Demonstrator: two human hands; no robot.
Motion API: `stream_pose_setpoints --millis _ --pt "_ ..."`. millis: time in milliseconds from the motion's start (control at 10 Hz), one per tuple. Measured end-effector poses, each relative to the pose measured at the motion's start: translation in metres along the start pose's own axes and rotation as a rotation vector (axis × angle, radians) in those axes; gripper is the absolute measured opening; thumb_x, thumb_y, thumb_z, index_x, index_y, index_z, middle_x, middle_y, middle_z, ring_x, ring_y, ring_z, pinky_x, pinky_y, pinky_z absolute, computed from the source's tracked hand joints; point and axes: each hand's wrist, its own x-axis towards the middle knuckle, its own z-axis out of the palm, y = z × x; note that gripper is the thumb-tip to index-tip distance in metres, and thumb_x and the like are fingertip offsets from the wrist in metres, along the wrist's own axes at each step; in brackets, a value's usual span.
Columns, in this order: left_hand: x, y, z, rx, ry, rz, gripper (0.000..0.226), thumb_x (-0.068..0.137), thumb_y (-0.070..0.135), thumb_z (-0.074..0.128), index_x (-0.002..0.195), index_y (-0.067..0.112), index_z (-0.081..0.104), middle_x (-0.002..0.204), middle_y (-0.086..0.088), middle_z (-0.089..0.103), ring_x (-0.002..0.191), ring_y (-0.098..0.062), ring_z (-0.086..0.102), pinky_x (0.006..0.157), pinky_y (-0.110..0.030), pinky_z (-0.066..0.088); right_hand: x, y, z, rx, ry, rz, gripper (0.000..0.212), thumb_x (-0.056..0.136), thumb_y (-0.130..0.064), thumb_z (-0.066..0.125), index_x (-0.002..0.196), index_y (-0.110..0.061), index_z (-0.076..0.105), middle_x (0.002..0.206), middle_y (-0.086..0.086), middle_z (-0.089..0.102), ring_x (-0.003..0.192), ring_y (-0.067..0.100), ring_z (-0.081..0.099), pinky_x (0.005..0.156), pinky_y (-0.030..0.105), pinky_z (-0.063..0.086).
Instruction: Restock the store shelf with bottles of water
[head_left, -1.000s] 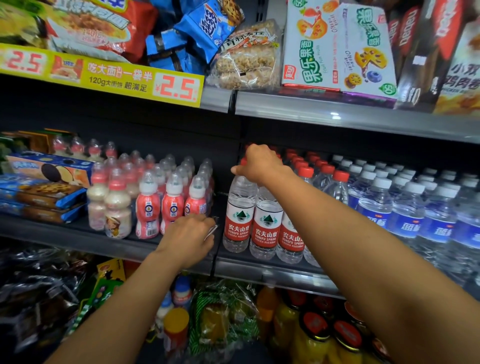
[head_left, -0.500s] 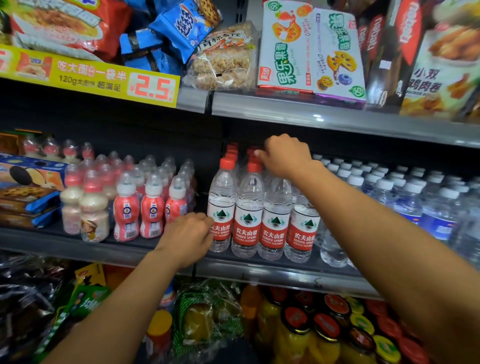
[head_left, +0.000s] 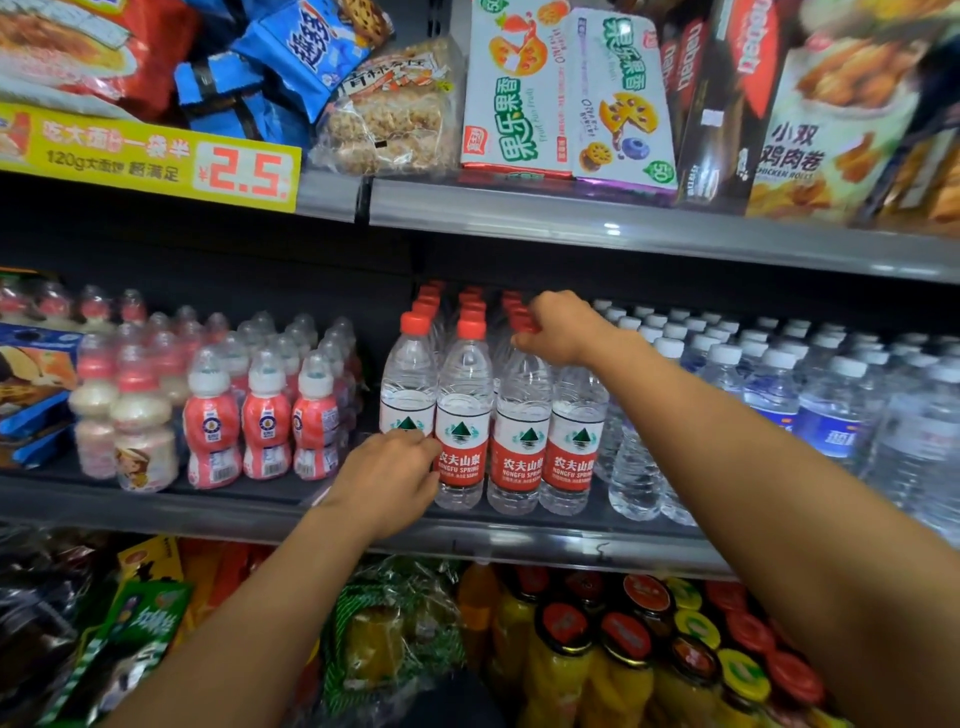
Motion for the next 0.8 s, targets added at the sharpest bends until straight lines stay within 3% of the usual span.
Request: stream_pose_setpoints --millis 100,300,500,800 --pt "0.000 0.002 0.004 -0.007 -0.005 -0.006 0.032 0.096 0.031 0.042 0.122 0.017 0.054 0.117 0.000 0.057 0.108 -0.020 0.053 0.087 -0.033 0.045 -0.002 -0.002 0.003 -0.008 0.026 -0.003 0.030 0.091 -0.035 0.061 0.084 -0.008 0.050 0.089 0.012 0.052 0.079 0.028 0.052 0.067 0.033 0.038" --pt "-0.002 0.003 0.009 -0.026 -0.006 -0.013 0.029 0.095 0.030 0.042 0.118 0.019 0.055 0.112 0.001 0.058 0.104 -0.019 0.055 0.085 -0.034 0.048 -0.005 -0.002 0.009 0.034 0.062 -0.010 0.032 0.092 -0.035 0.060 0.097 -0.003 0.058 0.099 0.017 0.061 0.089 0.033 0.060 0.069 0.034 0.044" --pt "-0.005 0.011 0.006 0.003 -0.017 0.015 0.021 0.096 0.026 0.042 0.109 0.015 0.055 0.107 -0.001 0.057 0.099 -0.019 0.054 0.075 -0.027 0.037 -0.013 0.000 0.011 0.077 0.087 0.025 0.038 0.091 -0.040 0.061 0.098 -0.002 0.058 0.098 0.015 0.060 0.087 0.031 0.059 0.075 0.040 0.049" --pt "-0.002 0.029 -0.002 0.019 -0.048 -0.009 0.029 0.095 0.028 0.043 0.118 0.015 0.055 0.113 -0.002 0.057 0.106 -0.022 0.053 0.085 -0.035 0.045 -0.042 0.012 0.021 0.076 0.128 0.036 0.046 0.091 -0.040 0.061 0.116 -0.003 0.049 0.112 0.017 0.059 0.101 0.035 0.058 0.079 0.042 0.049"
